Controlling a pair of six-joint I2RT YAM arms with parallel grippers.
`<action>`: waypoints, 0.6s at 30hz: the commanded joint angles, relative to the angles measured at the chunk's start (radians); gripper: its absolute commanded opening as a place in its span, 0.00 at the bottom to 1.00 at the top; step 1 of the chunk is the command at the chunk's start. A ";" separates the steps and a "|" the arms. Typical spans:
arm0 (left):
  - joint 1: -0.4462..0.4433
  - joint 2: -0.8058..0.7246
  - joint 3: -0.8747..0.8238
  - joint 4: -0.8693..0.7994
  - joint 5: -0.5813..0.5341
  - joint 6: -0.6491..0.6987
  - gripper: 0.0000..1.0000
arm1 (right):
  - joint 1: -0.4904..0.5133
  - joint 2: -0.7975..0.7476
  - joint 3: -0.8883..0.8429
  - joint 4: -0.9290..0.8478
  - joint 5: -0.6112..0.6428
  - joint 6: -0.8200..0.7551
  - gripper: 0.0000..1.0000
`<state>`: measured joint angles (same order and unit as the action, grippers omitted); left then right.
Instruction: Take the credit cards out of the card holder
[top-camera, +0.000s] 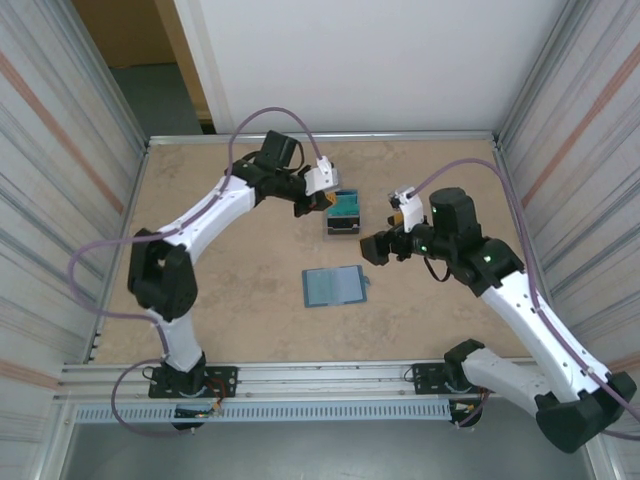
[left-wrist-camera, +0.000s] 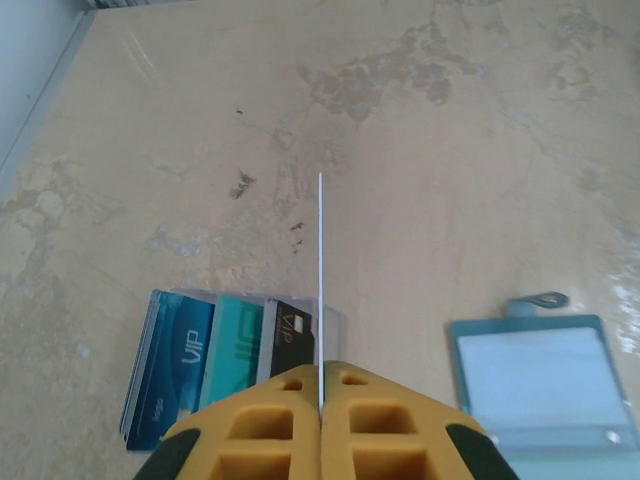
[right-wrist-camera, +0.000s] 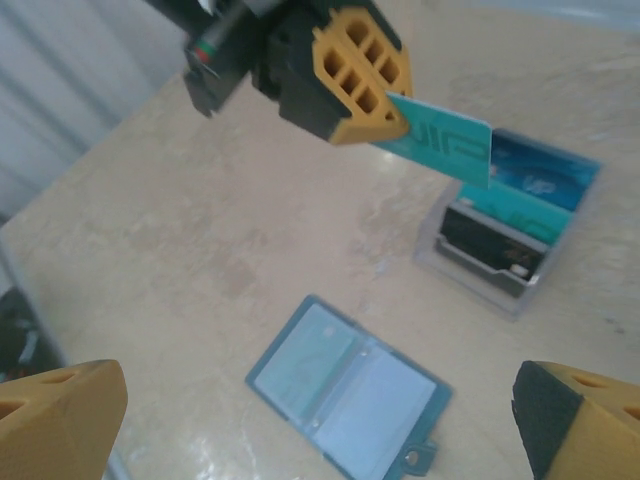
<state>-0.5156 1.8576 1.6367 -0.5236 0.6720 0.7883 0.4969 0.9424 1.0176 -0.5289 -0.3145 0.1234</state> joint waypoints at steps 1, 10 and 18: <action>0.020 0.088 0.084 0.017 0.059 -0.020 0.00 | -0.009 -0.047 -0.022 0.068 0.188 0.117 0.99; 0.040 0.269 0.185 -0.001 0.049 0.052 0.00 | -0.015 -0.104 -0.070 0.102 0.318 0.223 0.99; 0.043 0.359 0.243 -0.012 0.035 0.077 0.00 | -0.014 -0.127 -0.077 0.108 0.334 0.259 0.99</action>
<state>-0.4812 2.1944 1.8412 -0.5201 0.6872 0.8413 0.4885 0.8391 0.9478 -0.4442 -0.0132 0.3439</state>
